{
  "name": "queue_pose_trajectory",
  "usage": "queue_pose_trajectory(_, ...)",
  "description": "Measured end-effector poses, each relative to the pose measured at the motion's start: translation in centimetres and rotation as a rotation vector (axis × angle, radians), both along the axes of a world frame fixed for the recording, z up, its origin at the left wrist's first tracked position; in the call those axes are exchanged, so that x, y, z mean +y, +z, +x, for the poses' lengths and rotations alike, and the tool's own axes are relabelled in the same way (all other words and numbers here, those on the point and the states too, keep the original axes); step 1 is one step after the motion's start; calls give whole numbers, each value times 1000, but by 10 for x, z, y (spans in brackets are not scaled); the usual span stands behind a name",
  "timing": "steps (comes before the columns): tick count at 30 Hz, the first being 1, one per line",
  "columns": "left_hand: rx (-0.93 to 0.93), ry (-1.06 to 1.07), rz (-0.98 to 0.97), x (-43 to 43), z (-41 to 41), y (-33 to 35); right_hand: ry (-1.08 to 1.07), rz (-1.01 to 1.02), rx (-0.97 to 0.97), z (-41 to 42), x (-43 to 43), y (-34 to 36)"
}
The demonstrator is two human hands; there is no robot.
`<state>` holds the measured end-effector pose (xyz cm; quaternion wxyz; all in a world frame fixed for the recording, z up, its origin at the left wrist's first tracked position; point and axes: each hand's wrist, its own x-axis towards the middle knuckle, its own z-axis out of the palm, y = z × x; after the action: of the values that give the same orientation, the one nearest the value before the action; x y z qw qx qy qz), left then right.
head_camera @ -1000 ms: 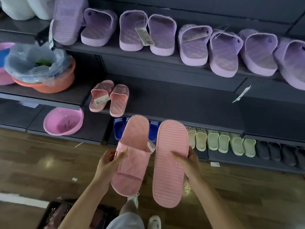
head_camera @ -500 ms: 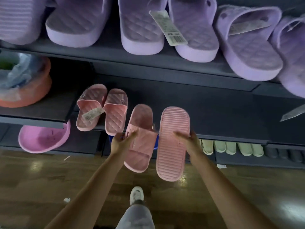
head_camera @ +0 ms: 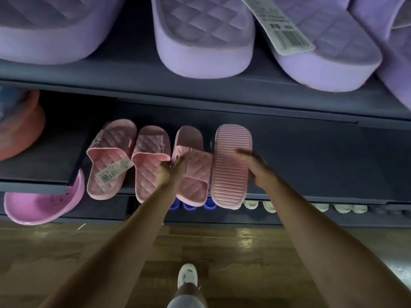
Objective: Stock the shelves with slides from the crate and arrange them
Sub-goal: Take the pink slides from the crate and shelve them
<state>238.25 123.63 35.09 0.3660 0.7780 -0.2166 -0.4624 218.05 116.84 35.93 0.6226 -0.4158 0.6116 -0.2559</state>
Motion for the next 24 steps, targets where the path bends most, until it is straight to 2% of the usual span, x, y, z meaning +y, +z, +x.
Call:
queue_pose_trajectory(2,-50,-3,14,-3,-1,-3,13,5,12,8,-5,-4)
queue_pose_trajectory(6,-119,-62,-9,4,-4,-5,62,-112,337,9,-15,-18)
queue_pose_trajectory(9,-128,-60,-37,13,-5,-5,87,-128,519,5,-9,-21)
queue_pose_trajectory(12,-228,-163,-76,29,-6,4,129,-218,647,1,10,-13)
queue_pose_trajectory(15,-256,-204,-97,53,-6,13,166,-291,611,-6,40,-3)
queue_pose_trajectory(19,-259,-248,-35,99,-11,24,206,-273,497,-16,93,6)
queue_pose_trajectory(24,-282,-235,-21,161,-27,43,292,-279,450,-34,163,28)
